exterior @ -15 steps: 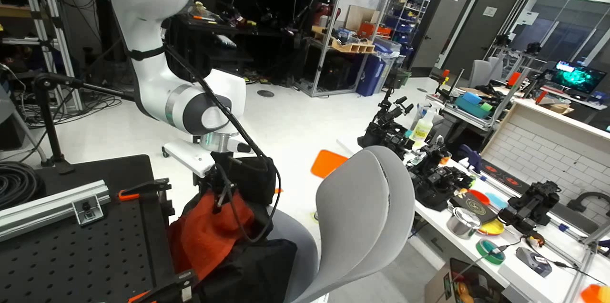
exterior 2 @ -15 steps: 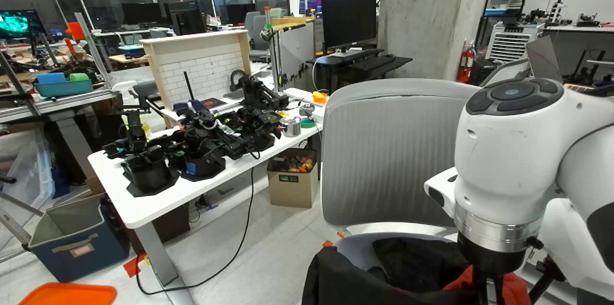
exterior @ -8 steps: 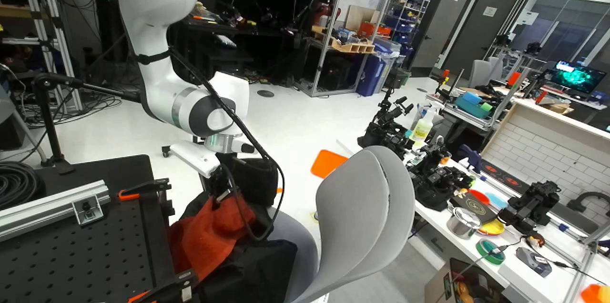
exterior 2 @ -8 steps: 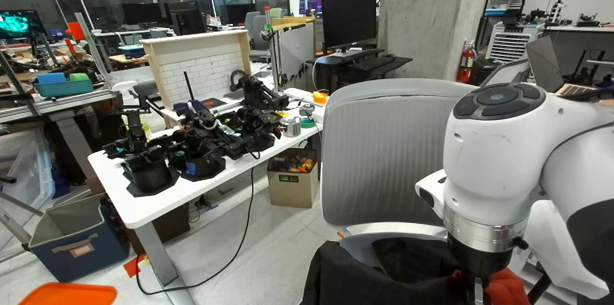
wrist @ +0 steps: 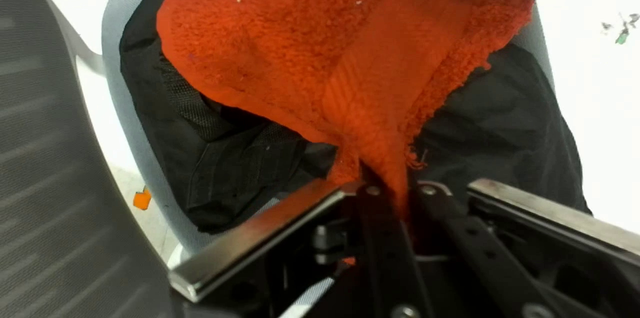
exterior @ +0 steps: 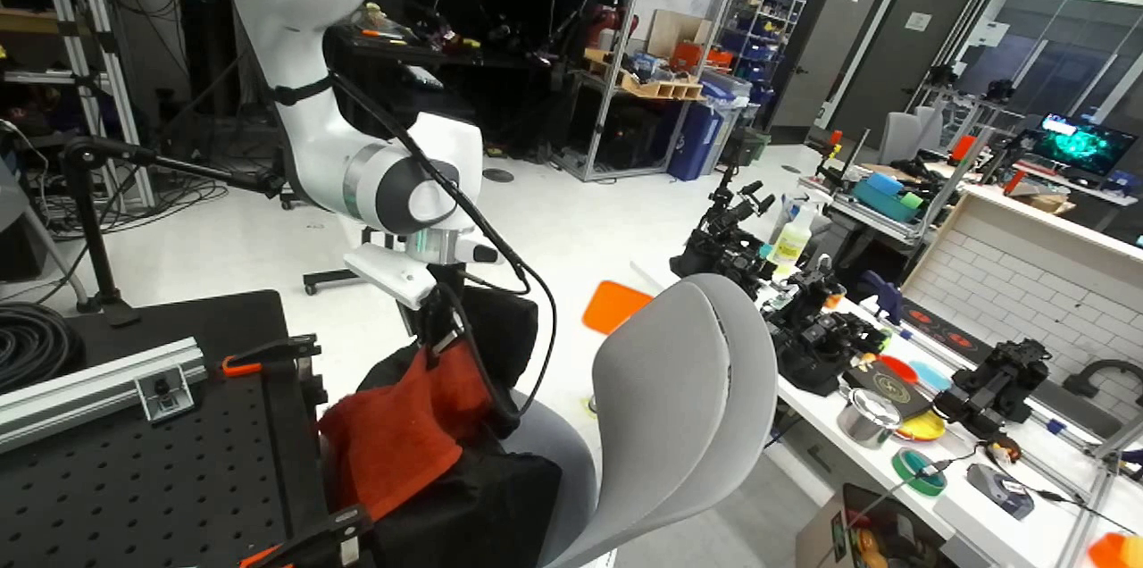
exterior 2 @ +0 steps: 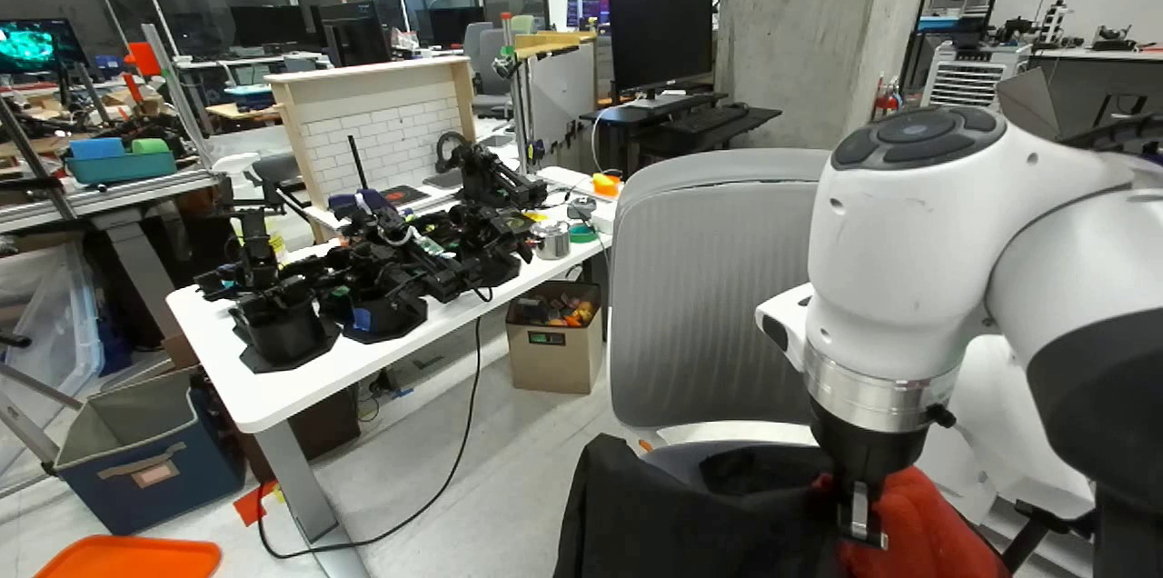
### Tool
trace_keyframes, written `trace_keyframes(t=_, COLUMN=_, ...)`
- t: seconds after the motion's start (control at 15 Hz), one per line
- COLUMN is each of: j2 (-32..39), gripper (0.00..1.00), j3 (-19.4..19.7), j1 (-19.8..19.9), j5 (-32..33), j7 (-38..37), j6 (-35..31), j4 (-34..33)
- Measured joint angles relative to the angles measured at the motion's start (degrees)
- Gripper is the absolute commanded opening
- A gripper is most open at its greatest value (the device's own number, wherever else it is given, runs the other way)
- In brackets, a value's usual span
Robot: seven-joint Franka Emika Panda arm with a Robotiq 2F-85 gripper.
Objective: Pick up the red cloth and black bag together and put them on the back rest of the gray chair
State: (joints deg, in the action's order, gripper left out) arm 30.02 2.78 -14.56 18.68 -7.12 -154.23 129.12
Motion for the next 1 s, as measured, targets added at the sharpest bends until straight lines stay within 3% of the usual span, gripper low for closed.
trace_keyframes(t=0.4, j2=-6.4, gripper=0.01, j3=0.6, j1=2.8, j5=-0.1, j7=0.8, j6=5.5, j4=-5.7)
trace_keyframes(t=0.73, j2=-12.9, gripper=0.01, j3=0.6, j1=8.3, j5=-1.5, j7=4.2, j6=11.3, j4=-12.3)
trace_keyframes(t=1.0, j2=-15.9, gripper=0.01, j3=0.7, j1=13.9, j5=-6.4, j7=9.9, j6=16.0, j4=-18.7)
